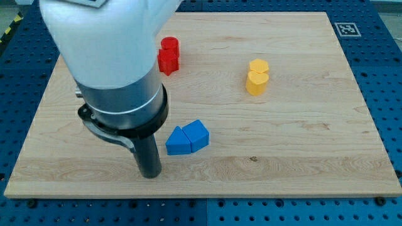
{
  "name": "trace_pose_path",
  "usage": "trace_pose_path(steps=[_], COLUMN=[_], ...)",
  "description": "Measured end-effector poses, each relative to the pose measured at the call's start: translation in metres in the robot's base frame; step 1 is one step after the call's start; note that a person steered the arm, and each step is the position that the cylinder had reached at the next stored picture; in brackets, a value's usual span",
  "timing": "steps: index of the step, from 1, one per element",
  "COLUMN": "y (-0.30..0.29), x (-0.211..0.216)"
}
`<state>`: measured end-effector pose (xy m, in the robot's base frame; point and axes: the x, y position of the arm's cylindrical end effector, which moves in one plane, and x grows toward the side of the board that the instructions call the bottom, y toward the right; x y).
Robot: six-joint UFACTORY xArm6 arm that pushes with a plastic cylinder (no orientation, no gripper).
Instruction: Push the blue blocks slightly up
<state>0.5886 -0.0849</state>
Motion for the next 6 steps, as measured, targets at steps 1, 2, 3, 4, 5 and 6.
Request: trace_pose_path(steps=[1, 2, 3, 4, 5, 6], y=[0.000, 0.010, 0.032, 0.052, 0.058, 0.055], x=[-0.021, -0.018, -0.018, -0.022, -0.024, -0.026])
